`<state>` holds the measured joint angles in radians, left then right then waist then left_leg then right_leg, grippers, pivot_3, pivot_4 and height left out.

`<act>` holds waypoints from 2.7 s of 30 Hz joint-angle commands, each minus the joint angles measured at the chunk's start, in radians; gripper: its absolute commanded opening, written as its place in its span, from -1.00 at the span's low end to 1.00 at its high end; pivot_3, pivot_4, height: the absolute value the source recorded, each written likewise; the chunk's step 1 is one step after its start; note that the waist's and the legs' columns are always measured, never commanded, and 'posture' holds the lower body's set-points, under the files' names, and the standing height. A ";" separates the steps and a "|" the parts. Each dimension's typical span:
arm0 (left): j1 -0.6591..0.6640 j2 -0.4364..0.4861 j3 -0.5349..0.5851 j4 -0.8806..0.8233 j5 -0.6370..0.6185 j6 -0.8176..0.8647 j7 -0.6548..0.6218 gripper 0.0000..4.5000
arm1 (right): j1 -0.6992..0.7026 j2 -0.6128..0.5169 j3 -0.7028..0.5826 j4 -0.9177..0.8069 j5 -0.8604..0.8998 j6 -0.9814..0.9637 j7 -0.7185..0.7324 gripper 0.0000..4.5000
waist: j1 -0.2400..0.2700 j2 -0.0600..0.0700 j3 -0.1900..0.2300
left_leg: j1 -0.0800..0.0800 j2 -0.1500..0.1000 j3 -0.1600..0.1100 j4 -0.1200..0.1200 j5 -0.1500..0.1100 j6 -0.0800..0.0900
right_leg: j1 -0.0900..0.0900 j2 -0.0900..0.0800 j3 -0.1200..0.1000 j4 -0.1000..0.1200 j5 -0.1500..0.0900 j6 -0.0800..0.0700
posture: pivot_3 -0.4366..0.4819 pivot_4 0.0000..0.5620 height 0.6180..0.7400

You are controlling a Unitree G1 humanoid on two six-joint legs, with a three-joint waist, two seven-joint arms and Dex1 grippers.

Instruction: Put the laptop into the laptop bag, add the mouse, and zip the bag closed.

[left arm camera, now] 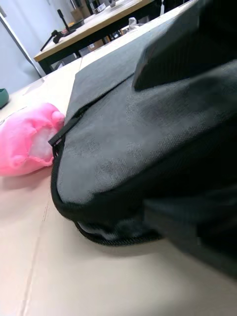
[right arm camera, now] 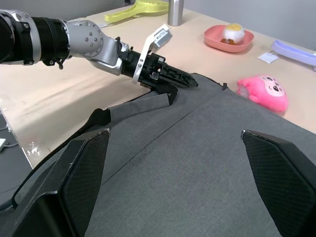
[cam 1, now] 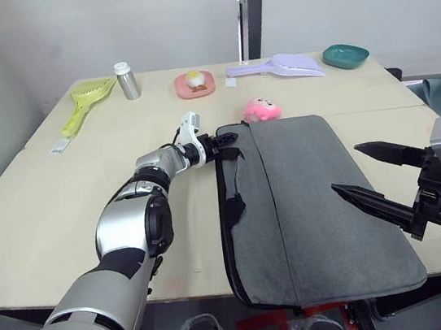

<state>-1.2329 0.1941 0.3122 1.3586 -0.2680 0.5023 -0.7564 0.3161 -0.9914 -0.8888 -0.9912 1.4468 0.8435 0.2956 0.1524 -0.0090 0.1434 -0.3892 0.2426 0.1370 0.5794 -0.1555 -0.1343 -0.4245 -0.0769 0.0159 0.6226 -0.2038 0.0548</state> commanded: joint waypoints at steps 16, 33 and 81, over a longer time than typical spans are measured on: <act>-0.042 0.123 0.135 -0.045 -0.084 0.043 0.020 -0.79 | 0.082 -0.021 0.136 0.154 -0.105 0.002 0.095 1.00 | -0.004 0.001 0.001 | -0.009 0.000 -0.011 0.001 0.000 0.000 | 0.002 -0.001 -0.014 -0.004 0.000 0.000 | -0.05 -0.47 1.00; 0.093 0.204 0.134 -0.178 -0.149 0.204 -0.031 -0.79 | 0.063 -0.030 0.376 0.629 -0.397 0.140 0.391 1.00 | -0.001 0.007 0.002 | -0.011 -0.003 -0.016 0.001 0.001 0.001 | 0.006 -0.005 -0.019 -0.007 0.000 -0.002 | -0.05 -0.47 1.00; 0.023 0.072 0.113 -0.100 -0.148 0.197 -0.026 -0.97 | 0.301 0.147 -0.046 0.433 -0.330 0.226 0.457 1.00 | -0.007 0.008 0.002 | -0.010 -0.015 -0.016 0.001 0.001 0.013 | 0.010 -0.017 -0.021 -0.010 0.000 0.001 | -0.05 -0.47 1.00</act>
<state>-1.1798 0.2418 0.4192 1.2840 -0.4078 0.6968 -0.7675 0.6164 -0.8482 -0.9061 -0.5584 1.0904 1.0609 0.7412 0.1453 -0.0014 0.1453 -0.3994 0.2279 0.1207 0.5802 -0.1544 -0.1221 -0.4141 -0.0935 -0.0049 0.6128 -0.2037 0.0556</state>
